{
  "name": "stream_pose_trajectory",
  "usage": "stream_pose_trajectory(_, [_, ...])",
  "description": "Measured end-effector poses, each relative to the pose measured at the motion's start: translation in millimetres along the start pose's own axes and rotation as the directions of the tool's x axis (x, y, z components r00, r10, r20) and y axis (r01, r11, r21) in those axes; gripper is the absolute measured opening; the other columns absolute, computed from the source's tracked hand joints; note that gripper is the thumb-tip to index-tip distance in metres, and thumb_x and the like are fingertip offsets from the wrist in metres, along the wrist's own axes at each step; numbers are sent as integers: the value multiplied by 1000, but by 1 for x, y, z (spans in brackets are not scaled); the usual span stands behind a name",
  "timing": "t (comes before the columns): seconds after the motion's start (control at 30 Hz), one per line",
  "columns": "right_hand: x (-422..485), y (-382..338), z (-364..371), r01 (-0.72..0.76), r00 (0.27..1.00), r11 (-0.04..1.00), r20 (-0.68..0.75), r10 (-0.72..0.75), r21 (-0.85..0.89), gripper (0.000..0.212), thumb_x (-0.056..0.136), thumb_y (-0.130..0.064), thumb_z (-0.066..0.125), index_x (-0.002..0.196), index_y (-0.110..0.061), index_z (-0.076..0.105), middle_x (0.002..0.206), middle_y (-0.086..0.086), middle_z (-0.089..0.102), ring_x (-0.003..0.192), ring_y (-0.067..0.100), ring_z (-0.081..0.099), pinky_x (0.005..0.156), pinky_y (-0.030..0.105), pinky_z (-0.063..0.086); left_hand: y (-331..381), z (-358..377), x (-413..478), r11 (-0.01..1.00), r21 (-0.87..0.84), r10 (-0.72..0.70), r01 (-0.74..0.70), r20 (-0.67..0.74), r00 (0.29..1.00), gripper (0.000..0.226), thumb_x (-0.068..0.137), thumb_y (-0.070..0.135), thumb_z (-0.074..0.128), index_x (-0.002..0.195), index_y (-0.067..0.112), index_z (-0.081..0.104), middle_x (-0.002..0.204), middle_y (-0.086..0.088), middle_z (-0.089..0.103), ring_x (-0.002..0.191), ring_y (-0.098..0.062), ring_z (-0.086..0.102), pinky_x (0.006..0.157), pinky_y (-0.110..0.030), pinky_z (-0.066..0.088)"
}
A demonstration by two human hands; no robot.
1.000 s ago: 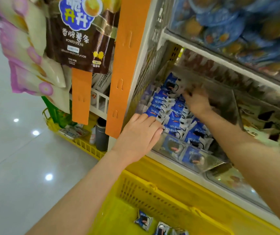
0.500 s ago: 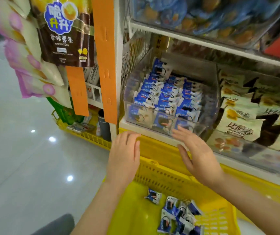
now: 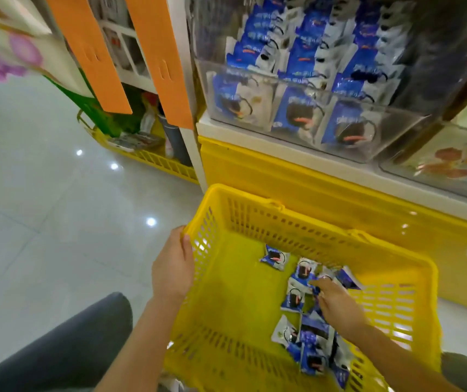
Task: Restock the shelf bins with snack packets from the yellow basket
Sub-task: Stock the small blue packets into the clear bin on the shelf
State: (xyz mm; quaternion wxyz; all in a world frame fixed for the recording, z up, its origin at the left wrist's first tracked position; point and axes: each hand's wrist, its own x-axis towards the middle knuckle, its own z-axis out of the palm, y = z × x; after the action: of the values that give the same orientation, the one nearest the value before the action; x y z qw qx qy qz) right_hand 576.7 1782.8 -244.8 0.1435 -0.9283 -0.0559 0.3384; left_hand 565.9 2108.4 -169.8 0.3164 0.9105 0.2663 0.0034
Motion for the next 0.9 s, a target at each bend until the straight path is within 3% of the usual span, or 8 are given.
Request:
stream_pose_trajectory(0.07, [13,9,10,-28,999,999,-19,29,24,44,98,-13,42,142,-12,34,146,12,37,126,25,44,96,27,40,-2,3,2,1000,26,2,-2,-22,1000,30,98,34,31,115,19,50,98,-11,65,89,-35,60,68,-34,36])
stream_pose_trajectory(0.13, [29,9,15,-87,995,993,-43,90,83,49,97,-13,47,143,-9,31,151,12,29,136,28,33,107,36,34,-2,4,2,999,33,5,-4,-34,999,30,98,38,29,112,21,49,93,-9,64,85,-35,60,66,-32,35])
stream_pose_trajectory(0.3, [67,-4,24,-317,944,865,45,326,389,35,93,-17,57,118,5,51,105,25,60,87,37,58,78,44,48,-3,5,3,998,68,19,-16,-51,999,31,97,41,26,110,22,47,89,-10,63,82,-36,59,64,-32,33])
stream_pose_trajectory(0.4, [81,-10,30,-375,914,829,15,406,416,28,89,-25,62,82,-5,44,61,10,42,58,25,46,57,39,41,-4,7,3,995,95,41,-35,-65,997,33,97,41,25,111,20,46,91,-11,63,83,-37,59,65,-34,35])
stream_pose_trajectory(0.5, [90,-12,33,-420,898,824,41,439,380,41,88,-36,62,67,-15,34,52,6,33,47,19,35,46,28,27,-4,8,3,993,114,43,-34,-76,996,32,97,39,25,112,20,46,91,-11,63,82,-37,59,64,-34,34])
stream_pose_trajectory(0.6, [93,-17,32,-433,892,795,76,446,425,46,87,-36,63,58,-13,35,53,7,37,50,19,37,50,29,28,-4,9,3,993,113,28,-19,-78,997,30,98,39,26,112,20,46,90,-11,63,82,-36,58,64,-34,35])
stream_pose_trajectory(0.77, [71,-29,29,-273,933,807,-60,354,524,25,88,-25,64,81,-5,50,59,5,41,55,20,43,54,34,41,-3,9,1,998,57,-10,15,-91,996,27,98,36,31,112,21,49,90,-6,62,83,-31,58,66,-32,35])
stream_pose_trajectory(0.9, [39,-39,24,-141,959,736,-94,269,662,51,88,-27,64,127,-5,39,69,6,54,60,17,53,49,24,39,6,7,-2,996,22,93,-91,-138,986,27,96,15,39,120,9,51,109,-13,56,100,-30,50,84,-37,37])
